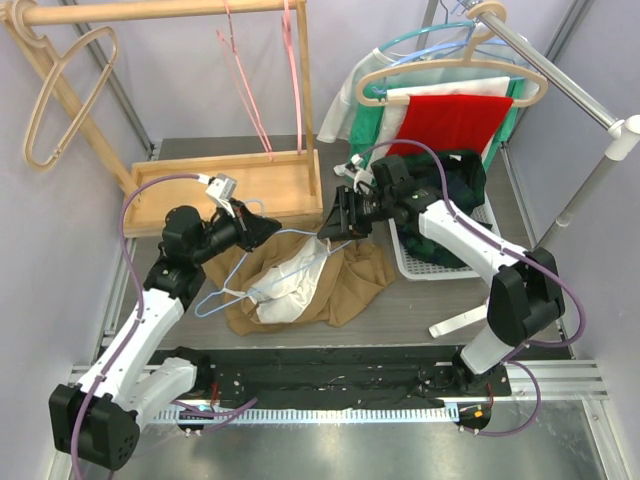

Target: Place the skirt on the hanger

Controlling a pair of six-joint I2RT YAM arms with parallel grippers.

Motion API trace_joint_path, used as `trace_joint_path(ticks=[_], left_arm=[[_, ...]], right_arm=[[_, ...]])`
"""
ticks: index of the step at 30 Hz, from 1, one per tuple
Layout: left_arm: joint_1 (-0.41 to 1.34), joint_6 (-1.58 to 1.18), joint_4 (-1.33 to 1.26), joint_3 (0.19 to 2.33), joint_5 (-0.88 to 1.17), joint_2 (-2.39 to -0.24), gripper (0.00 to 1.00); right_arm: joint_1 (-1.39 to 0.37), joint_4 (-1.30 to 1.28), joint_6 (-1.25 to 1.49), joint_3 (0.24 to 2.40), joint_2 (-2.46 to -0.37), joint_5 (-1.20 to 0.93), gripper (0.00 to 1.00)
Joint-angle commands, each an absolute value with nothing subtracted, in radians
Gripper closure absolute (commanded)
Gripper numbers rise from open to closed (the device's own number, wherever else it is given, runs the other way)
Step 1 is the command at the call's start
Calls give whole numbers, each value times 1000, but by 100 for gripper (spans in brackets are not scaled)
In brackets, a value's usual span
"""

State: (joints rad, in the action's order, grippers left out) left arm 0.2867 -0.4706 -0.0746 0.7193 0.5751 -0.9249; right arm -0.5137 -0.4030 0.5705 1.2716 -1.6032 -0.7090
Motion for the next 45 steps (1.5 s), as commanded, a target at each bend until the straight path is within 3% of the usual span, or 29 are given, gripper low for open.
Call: trace_joint_path(ticks=[1,13,17,21,23,31,41,44,45], left_arm=[[288,-466,-97,756,557,-868,100],[288,-453,-40,864,561,-811,100],[288,-448,-18,928,675,-819,100],[290,-440,35,992,770,-830,100],[288,-442,46,999,791,-830,100],[288,-425,95,1029,811,-815,100],[288,-436,112,1049,871,-816,100],[288,-434,121,1057,873,-818,100],[288,-431,126,1063,873,-818,100]], right_arm=[[-503,-550,468,1380,-1534,-617,42],[-497,-726,228,1605,-1474,-590,41],[-499,-701,77,1628,-1471,-673,40],[-521,-660,-72,1650,-1466,-788,24],[-531,-660,-118,1664,-1486,-874,21],[-577,-730,-201,1678,-1506,-1074,23],[-632,-785,-241,1624,-1519,-999,23],[-640,-816,-248,1629,-1532,-991,30],[-643,-822,-250,1628,-1537,-986,37]])
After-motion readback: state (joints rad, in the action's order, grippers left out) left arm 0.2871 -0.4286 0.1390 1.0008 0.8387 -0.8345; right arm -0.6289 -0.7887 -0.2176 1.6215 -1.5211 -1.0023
